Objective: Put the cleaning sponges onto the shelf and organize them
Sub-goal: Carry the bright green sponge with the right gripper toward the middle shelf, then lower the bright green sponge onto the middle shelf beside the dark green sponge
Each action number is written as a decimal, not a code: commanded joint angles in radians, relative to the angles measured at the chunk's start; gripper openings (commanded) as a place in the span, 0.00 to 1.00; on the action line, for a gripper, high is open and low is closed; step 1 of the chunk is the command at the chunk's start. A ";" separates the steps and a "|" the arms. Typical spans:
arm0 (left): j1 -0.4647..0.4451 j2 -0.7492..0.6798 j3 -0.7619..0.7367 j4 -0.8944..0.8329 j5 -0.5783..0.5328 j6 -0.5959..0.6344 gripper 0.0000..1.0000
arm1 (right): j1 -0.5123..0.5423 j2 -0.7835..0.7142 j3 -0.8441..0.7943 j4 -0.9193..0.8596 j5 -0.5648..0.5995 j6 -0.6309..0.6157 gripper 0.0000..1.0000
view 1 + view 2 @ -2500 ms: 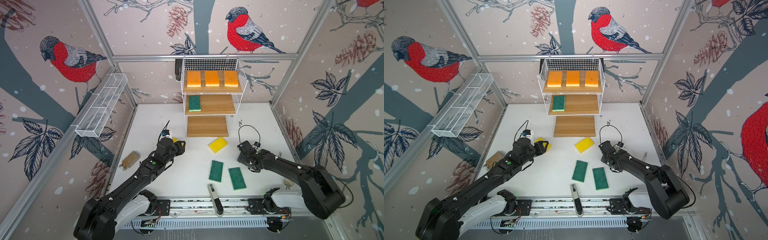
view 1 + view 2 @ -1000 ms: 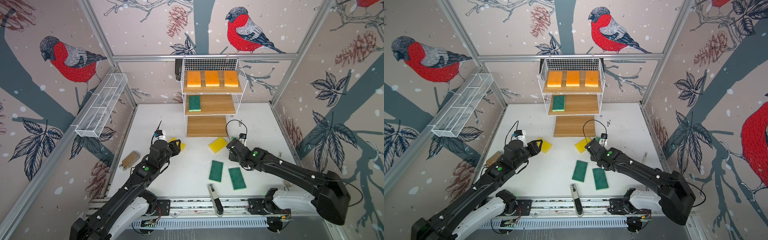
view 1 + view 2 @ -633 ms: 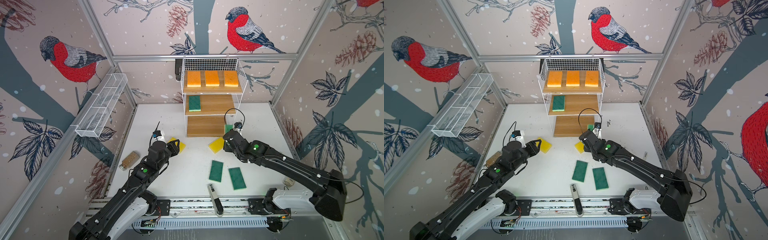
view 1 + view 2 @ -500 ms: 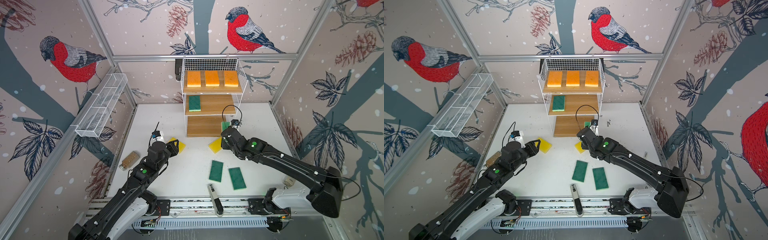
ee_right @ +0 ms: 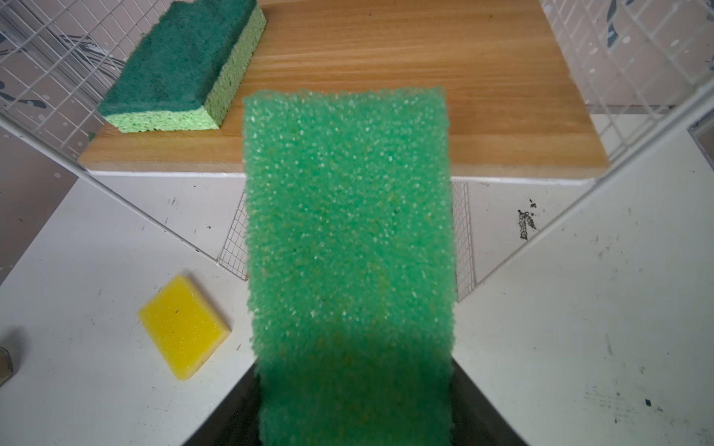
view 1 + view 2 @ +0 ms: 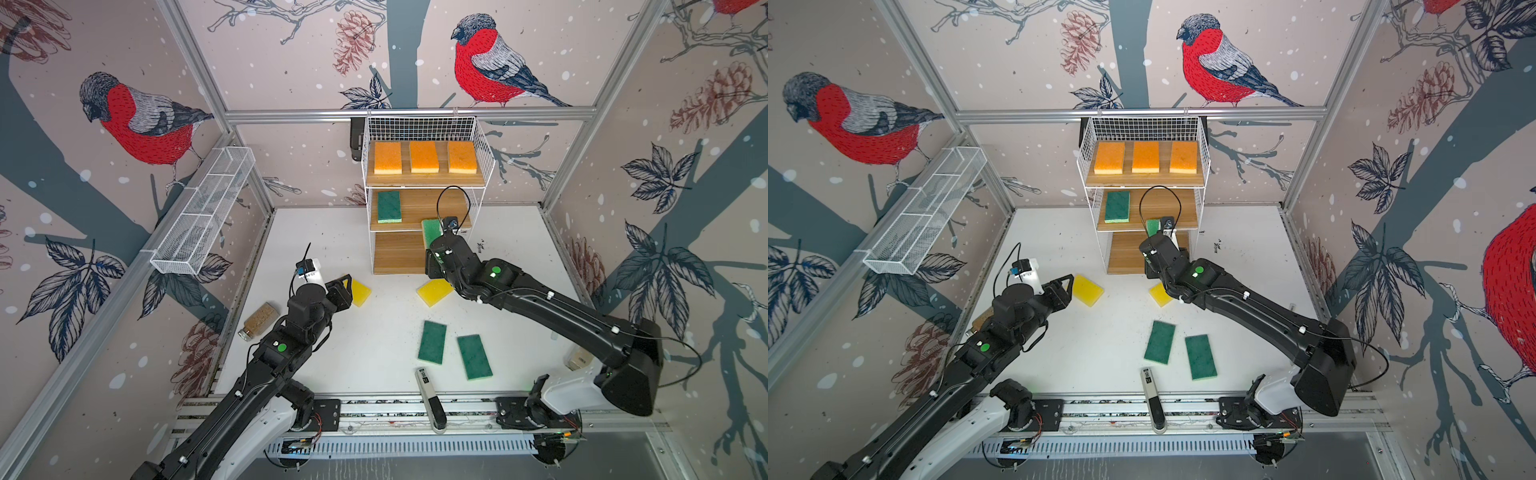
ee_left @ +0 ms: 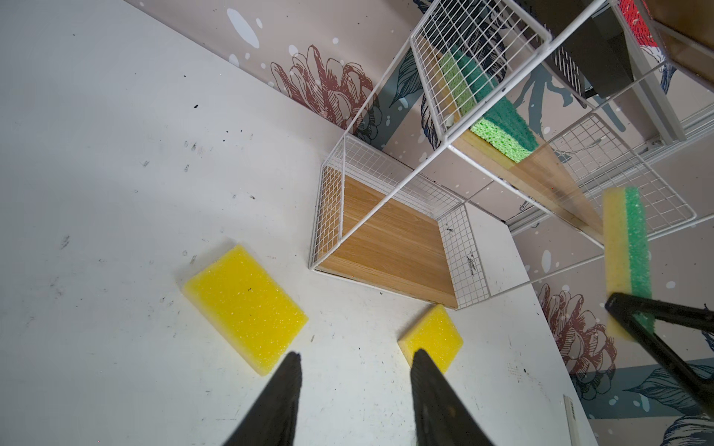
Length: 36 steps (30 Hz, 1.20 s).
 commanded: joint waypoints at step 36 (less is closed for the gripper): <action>0.001 0.040 -0.048 0.125 -0.012 0.058 0.48 | -0.062 0.213 0.195 0.245 0.119 -0.194 0.65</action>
